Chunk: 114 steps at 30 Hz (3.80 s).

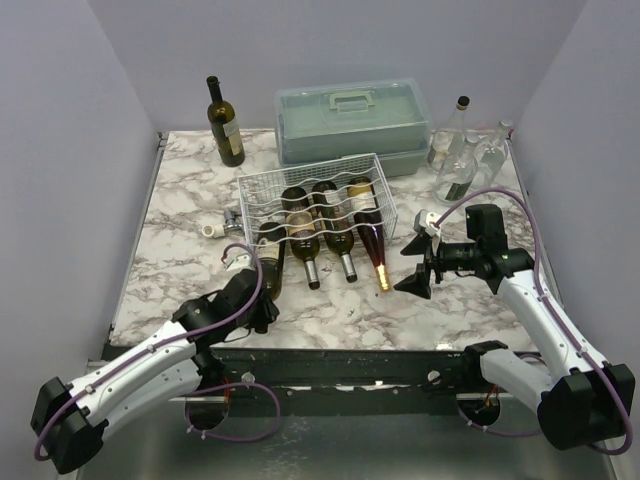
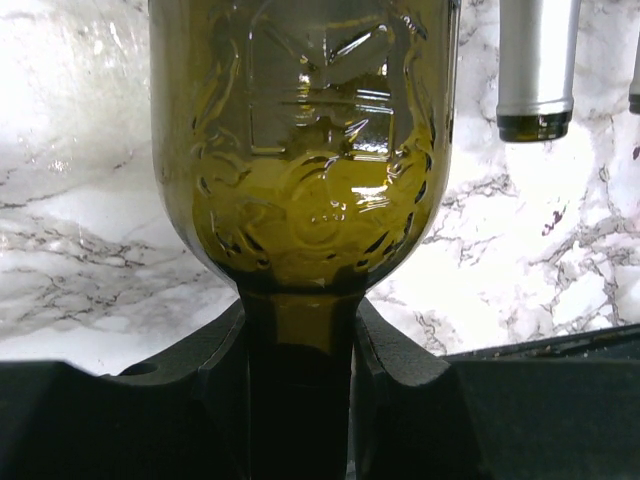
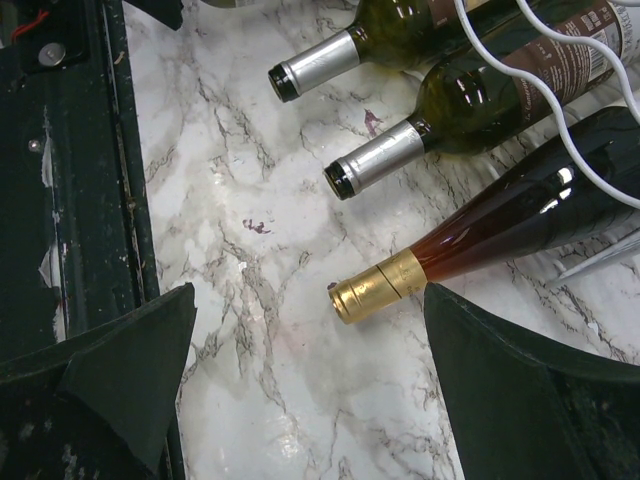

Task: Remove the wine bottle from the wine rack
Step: Place the wine bottle at the corner of the board.

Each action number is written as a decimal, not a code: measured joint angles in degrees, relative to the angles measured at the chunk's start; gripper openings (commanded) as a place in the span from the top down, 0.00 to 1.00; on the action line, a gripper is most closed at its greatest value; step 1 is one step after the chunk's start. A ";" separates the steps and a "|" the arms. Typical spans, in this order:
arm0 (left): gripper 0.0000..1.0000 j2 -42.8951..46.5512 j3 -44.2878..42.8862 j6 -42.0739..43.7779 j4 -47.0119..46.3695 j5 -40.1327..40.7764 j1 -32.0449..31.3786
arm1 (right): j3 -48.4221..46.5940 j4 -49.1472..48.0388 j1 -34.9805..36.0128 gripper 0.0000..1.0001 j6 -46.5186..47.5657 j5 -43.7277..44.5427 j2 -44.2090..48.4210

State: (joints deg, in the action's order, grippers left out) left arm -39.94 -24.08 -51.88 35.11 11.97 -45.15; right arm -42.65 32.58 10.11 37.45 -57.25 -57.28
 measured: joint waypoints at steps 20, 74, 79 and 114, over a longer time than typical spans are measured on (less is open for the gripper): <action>1.00 11.56 -3.10 -1.95 13.29 -6.62 -0.09 | 0.00 0.07 0.00 0.01 0.09 -0.02 0.33; 1.00 15.69 -17.81 2.01 29.57 -27.87 -0.09 | -11.69 22.95 2.14 0.01 34.12 -9.27 -4.92; 1.00 11.54 -18.69 3.15 25.00 -30.99 -0.11 | -12.68 23.65 2.49 0.01 34.14 -9.29 -4.63; 1.00 -39.23 -40.48 10.86 1.07 -46.16 -13.38 | -12.22 34.21 3.34 0.01 45.44 -5.60 -2.29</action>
State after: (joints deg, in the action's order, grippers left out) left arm -79.18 -64.55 -41.01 36.18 -34.20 -58.52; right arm -54.87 66.78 13.45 82.89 -62.85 -59.57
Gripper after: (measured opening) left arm 0.363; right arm 0.992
